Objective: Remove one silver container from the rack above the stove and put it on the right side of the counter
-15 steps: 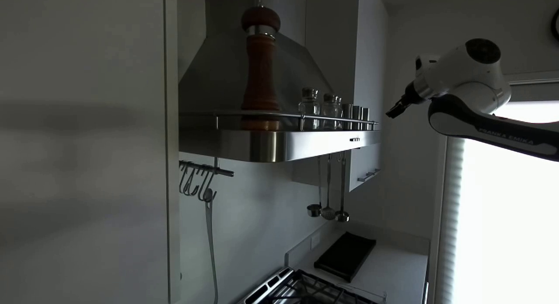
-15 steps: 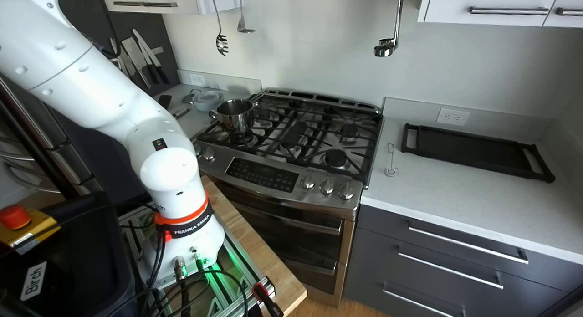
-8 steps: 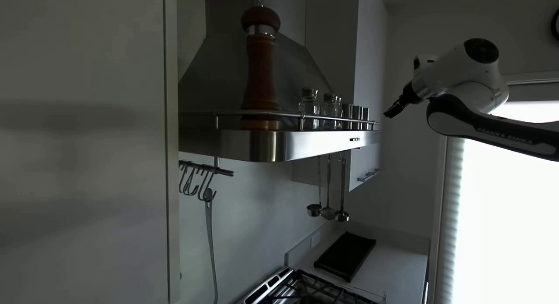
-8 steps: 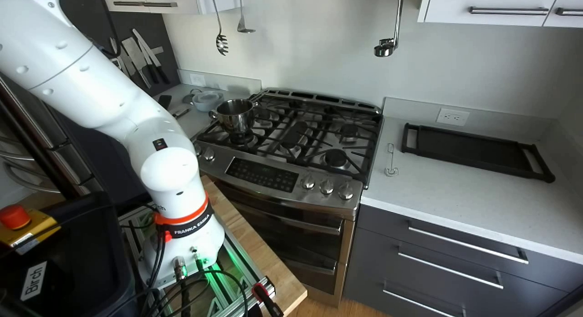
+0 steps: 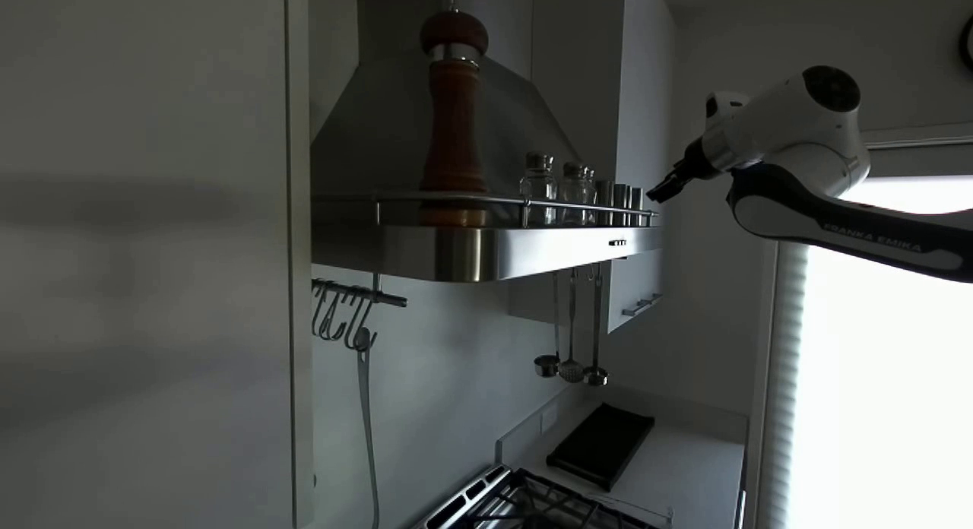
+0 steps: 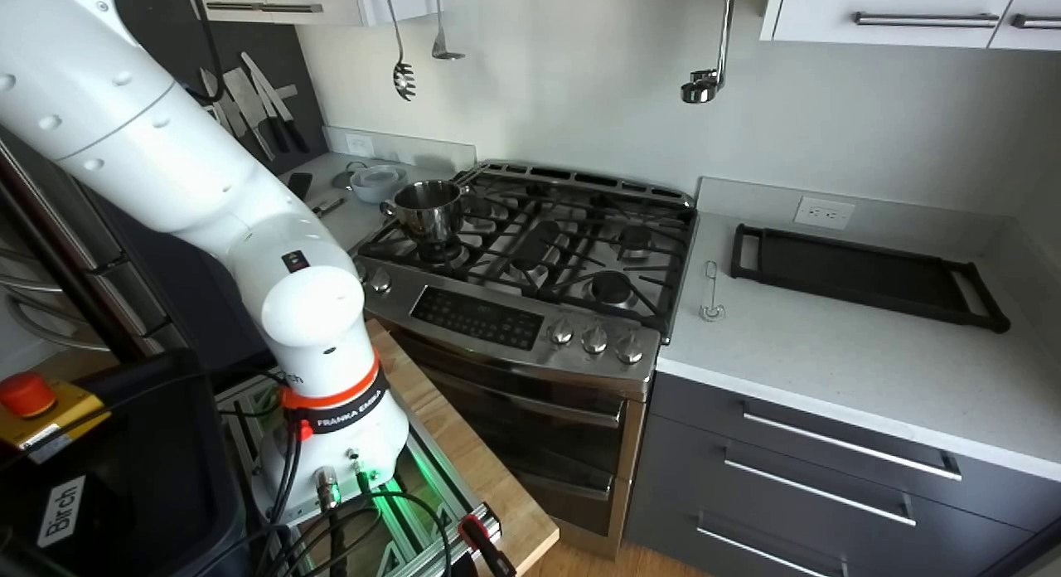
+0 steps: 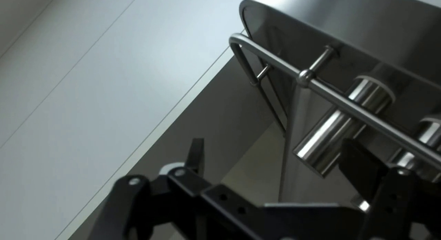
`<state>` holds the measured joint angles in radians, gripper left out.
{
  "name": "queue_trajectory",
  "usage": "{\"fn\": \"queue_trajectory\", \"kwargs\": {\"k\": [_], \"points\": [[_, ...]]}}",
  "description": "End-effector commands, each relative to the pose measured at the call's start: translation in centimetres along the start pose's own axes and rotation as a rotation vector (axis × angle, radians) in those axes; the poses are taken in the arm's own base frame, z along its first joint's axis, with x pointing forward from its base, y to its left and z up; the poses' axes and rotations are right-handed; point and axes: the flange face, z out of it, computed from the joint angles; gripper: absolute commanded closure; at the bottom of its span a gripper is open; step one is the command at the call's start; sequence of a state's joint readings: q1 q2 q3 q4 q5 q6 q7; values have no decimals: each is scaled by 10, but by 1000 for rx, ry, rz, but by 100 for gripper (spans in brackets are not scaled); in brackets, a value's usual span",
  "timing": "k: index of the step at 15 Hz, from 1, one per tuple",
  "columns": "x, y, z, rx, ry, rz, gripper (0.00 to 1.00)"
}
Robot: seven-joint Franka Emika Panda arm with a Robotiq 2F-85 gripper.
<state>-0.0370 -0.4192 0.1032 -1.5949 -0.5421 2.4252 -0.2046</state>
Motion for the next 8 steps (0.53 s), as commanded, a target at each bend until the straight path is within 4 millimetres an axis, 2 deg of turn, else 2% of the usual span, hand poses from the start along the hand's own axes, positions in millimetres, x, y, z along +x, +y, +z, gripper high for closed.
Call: {"fn": "queue_trajectory", "kwargs": {"k": [1, 8], "points": [[4, -1, 7, 31, 42, 33, 0], [5, -8, 20, 41, 42, 47, 0]]}}
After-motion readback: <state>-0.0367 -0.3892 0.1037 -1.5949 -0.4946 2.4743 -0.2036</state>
